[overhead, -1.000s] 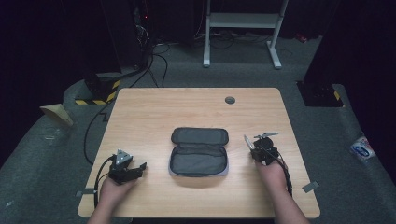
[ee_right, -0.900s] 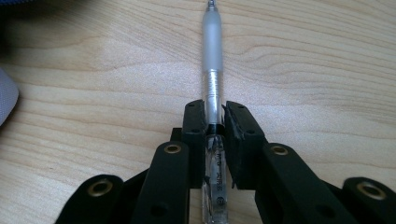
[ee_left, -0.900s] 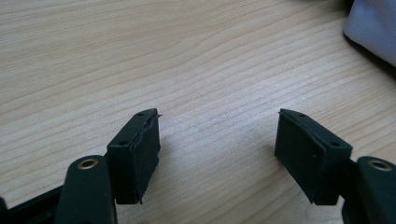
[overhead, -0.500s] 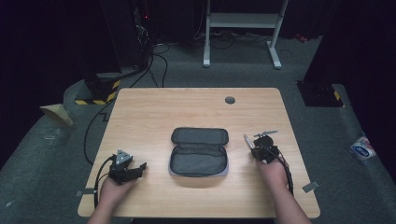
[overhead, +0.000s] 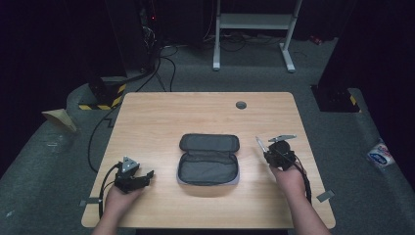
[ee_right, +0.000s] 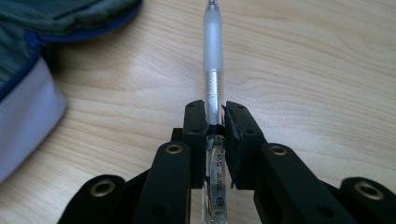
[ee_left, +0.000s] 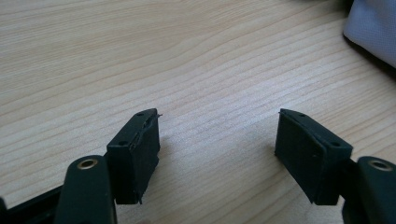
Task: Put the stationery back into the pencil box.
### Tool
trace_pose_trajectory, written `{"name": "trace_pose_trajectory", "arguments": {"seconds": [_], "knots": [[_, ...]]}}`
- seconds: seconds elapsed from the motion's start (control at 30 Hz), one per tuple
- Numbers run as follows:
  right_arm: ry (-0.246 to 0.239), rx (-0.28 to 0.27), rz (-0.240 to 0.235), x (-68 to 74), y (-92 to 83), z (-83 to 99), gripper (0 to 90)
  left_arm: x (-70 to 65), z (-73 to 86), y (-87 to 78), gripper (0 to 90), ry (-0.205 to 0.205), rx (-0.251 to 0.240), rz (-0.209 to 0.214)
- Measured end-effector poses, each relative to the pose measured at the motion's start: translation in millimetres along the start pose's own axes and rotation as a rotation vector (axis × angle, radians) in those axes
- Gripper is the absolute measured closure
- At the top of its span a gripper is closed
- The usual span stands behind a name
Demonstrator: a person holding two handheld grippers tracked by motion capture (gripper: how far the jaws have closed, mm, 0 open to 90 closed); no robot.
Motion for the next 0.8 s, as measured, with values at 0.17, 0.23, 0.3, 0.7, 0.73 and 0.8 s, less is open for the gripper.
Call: {"name": "trace_pose_trajectory", "arguments": {"seconds": [0.17,0.23,0.3,0.7,0.73,0.8], "knots": [[-0.021,-0.039,-0.013,7.8,-8.0,-10.0,78.9,-0.2,0.2,0.0,30.9,-0.003,0.0,0.005],[-0.035,-0.053,-0.02,11.4,-10.1,-14.0,78.9,-0.8,0.6,-0.3,30.8,-0.005,-0.001,0.006],[-0.059,-0.061,-0.019,16.7,-12.5,-18.6,78.9,-1.1,1.2,-1.0,30.9,-0.003,0.001,0.006],[-0.152,-0.148,-0.043,47.5,-28.1,-47.0,78.9,-2.2,1.5,-1.1,30.4,0.0,0.001,0.008],[-0.159,-0.152,-0.049,50.4,-28.7,-48.2,78.9,-1.8,1.2,-0.9,30.4,0.005,0.002,0.008],[-0.171,-0.166,-0.064,56.9,-29.6,-51.3,78.9,-2.0,0.8,-0.5,30.4,0.003,0.002,0.011]]}}
Point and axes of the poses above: each handheld gripper's, and its own axes: y roughly forward along the jaws, z roughly out of its underside, x roughly to its left, the point moved 6 cm from there along y, roughly forward along the jaws, and after that the axes turned 10 degrees about -y, right-handed, at the moved point
